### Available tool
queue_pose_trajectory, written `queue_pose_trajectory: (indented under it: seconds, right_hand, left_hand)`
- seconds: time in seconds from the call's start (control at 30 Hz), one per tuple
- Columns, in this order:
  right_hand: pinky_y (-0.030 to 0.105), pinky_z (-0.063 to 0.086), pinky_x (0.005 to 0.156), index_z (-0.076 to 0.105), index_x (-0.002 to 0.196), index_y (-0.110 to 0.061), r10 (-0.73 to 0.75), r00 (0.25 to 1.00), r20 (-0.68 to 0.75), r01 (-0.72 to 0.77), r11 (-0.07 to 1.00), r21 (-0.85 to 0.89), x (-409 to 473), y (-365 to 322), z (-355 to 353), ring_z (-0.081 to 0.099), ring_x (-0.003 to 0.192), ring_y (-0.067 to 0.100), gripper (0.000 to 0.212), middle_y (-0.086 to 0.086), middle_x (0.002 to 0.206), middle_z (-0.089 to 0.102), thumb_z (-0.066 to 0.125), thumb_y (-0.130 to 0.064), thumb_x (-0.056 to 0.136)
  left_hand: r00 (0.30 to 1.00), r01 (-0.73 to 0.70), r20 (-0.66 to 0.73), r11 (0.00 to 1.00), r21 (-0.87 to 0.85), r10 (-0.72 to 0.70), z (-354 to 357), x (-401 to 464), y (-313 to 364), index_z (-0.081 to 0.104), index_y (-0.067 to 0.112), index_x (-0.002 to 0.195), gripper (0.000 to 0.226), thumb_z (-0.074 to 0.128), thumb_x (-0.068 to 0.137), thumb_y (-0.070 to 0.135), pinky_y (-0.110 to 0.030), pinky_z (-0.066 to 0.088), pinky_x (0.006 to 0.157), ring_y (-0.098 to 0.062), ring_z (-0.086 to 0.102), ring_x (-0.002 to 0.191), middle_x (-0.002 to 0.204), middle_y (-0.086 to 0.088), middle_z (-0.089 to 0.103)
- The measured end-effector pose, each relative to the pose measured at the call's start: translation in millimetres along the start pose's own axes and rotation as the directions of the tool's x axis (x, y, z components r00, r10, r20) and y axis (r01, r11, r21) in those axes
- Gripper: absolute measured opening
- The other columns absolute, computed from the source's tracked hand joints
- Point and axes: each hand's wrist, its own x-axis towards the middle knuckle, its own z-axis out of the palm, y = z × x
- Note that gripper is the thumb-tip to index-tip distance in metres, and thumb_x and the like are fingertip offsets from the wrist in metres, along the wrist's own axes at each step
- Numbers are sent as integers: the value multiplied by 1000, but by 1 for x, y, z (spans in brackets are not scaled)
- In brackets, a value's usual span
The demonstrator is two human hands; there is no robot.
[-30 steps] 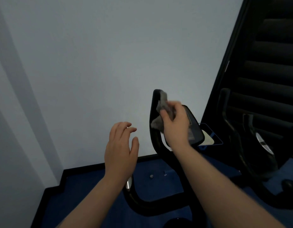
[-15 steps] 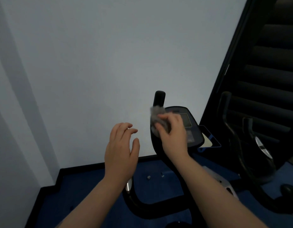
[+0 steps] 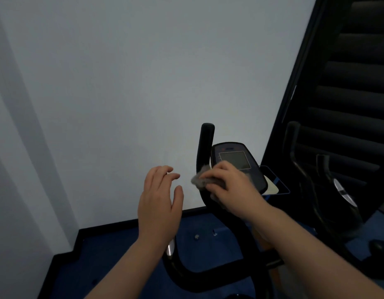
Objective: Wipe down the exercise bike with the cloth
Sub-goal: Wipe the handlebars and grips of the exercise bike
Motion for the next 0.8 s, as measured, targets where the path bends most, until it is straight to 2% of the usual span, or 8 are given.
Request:
queue_pose_trajectory:
  seconds: [0.1,0.2,0.27,0.33,0.47,0.6,0.7,0.8]
  right_hand:
    - [26,44,91,73,103,-30,-44,988,147,46,999,-9,4,4,-23,55,97,6,21,-10,102,56,71,-20,86]
    - [14,40,89,72,105,-24,-67,977,-201,86,992,88,24,-4,-23,54,98,6,22,-8,104,55,70,-14,86]
    - [14,40,89,71,107,-20,-26,965,-260,60,990,124,29,-10,-9,53,101,7,21,-8,109,53,68,-14,87]
    - [18,42,91,71,109,-21,-14,982,-190,29,997,77,21,-5,8,53,103,7,21,-11,111,51,68,-17,88]
    - [33,48,93,72,104,-27,11,1000,-6,-10,977,212,-13,17,-2,57,101,7,21,-15,106,56,69,-15,87]
    - [20,43,90,72,104,-29,-24,944,329,-7,995,95,-11,24,-42,57,98,1,21,-12,105,60,72,-18,85]
    - [21,41,91,72,107,-26,-4,999,49,-1,996,95,8,9,-30,57,100,7,23,-6,106,61,70,-15,86]
    - [18,40,86,70,109,-28,37,984,-173,-24,997,75,-3,-6,7,54,97,3,22,-10,108,56,67,-21,89]
  left_hand:
    - [1000,3,-11,1000,1,-3,1,0,1,62,14,110,20,56,92,11,-17,33,85,-11,40,127,124,7,52]
    - [1000,2,-6,1000,2,-2,0,0,1,63,14,110,19,56,92,11,-15,33,85,-11,39,128,124,7,51]
    - [1000,-4,5,1000,16,4,-1,0,1,63,14,110,20,57,92,11,-20,36,86,-11,39,128,125,6,51]
    - [1000,-13,13,1000,24,13,-2,0,0,62,13,110,20,57,91,10,-22,37,86,-12,39,128,125,5,52]
    - [1000,-18,7,1000,13,18,-1,0,0,62,13,110,20,57,92,9,-14,31,88,-11,39,127,124,6,51]
    - [1000,-15,5,1000,0,15,-1,0,0,63,11,110,20,56,92,8,1,23,91,-11,39,126,122,5,52]
    - [1000,-19,15,1000,0,19,-2,0,-1,63,11,110,19,57,92,7,0,21,94,-12,39,126,122,5,51]
    - [1000,-17,24,1000,5,17,-1,0,-2,62,11,112,19,57,93,7,-3,21,96,-12,39,127,124,5,51]
